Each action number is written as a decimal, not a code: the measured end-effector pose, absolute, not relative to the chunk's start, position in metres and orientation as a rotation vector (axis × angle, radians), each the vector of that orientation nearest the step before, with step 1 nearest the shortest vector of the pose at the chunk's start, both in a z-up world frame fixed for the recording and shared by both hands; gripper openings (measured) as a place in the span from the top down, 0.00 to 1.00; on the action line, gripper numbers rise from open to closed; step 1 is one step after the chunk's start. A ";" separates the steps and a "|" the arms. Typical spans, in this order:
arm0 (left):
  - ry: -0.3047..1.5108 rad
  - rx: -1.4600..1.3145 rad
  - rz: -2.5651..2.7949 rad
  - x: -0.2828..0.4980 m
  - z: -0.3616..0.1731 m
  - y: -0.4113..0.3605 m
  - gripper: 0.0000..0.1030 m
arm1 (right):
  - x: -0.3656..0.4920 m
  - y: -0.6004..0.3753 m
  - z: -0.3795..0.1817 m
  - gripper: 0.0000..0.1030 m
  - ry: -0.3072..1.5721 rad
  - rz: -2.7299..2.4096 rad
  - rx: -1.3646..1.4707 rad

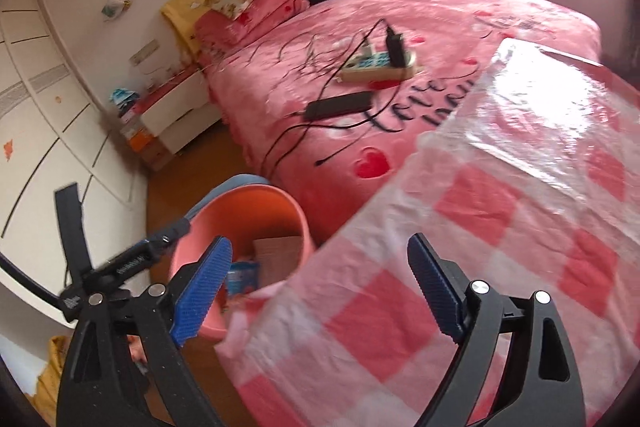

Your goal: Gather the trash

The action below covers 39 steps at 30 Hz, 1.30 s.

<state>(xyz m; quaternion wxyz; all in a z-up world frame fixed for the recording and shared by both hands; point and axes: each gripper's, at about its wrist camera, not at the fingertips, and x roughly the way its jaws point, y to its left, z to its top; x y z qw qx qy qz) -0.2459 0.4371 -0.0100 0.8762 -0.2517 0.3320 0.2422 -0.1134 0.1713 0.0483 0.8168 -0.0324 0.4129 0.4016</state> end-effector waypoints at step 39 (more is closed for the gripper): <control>0.662 -0.218 0.065 -0.146 0.053 0.202 0.04 | -0.096 -0.044 0.066 0.10 0.616 0.354 0.002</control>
